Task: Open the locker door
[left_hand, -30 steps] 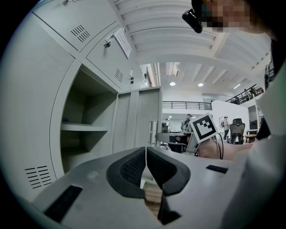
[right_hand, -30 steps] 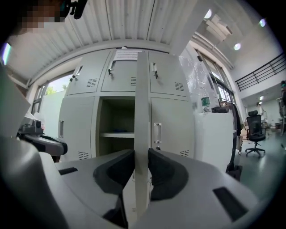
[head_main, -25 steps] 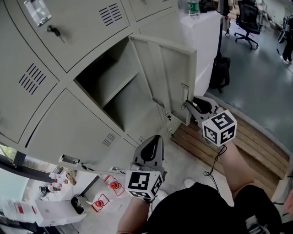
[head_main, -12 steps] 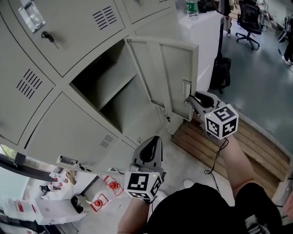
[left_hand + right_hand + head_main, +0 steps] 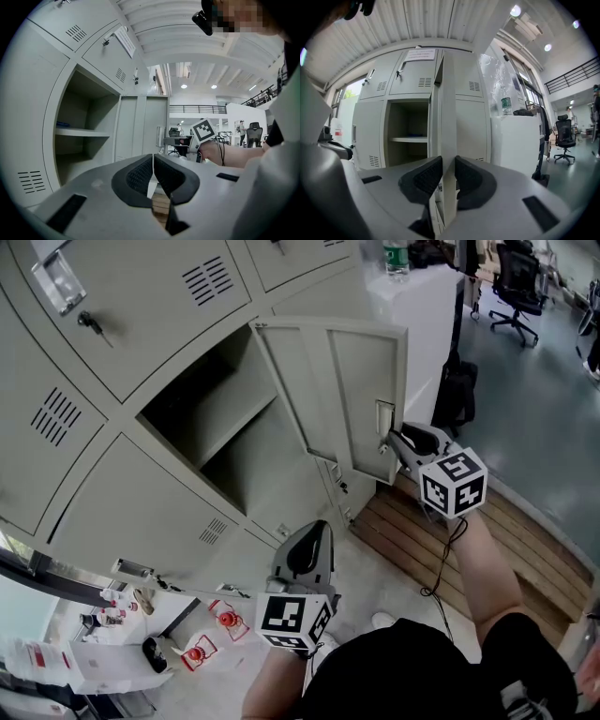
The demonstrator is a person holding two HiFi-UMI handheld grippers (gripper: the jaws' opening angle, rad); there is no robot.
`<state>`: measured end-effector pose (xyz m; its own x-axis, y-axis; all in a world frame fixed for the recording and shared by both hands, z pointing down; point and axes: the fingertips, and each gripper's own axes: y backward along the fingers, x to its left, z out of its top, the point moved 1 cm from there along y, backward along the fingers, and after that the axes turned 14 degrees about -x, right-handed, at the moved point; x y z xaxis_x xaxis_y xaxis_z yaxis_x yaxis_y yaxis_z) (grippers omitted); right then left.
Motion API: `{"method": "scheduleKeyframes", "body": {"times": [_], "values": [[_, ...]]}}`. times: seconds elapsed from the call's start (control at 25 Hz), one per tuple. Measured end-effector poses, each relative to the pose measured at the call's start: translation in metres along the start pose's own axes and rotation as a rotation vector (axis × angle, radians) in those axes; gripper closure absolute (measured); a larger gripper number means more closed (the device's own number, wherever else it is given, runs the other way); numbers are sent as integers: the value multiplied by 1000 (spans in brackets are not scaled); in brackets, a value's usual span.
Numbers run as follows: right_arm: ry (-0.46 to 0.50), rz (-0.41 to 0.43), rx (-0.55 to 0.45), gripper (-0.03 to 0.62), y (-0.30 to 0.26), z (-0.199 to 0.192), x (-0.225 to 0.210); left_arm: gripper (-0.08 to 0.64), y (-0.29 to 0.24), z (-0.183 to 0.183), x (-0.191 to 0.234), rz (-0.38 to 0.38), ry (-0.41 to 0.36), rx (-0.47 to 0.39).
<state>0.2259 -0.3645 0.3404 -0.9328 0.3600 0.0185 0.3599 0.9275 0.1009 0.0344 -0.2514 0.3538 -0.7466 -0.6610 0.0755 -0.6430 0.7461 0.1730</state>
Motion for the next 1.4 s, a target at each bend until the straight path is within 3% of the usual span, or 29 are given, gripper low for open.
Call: {"method": "scheduleKeyframes", "body": {"times": [0.56,1.0,1.24,1.4], "values": [[-5,58,-7,457,-6,0,-14,537,-9,-7,-8,100,-7,-2],[8,79,-76,443,12,11,-5,537,29,-2,-16,207,-49,9],[4,36,-129,481,39,24,20,537,72,6,-17,220,-54,19],[1,67,-115,538,62,23,72,537,116,10,-15,225,-43,26]]}}
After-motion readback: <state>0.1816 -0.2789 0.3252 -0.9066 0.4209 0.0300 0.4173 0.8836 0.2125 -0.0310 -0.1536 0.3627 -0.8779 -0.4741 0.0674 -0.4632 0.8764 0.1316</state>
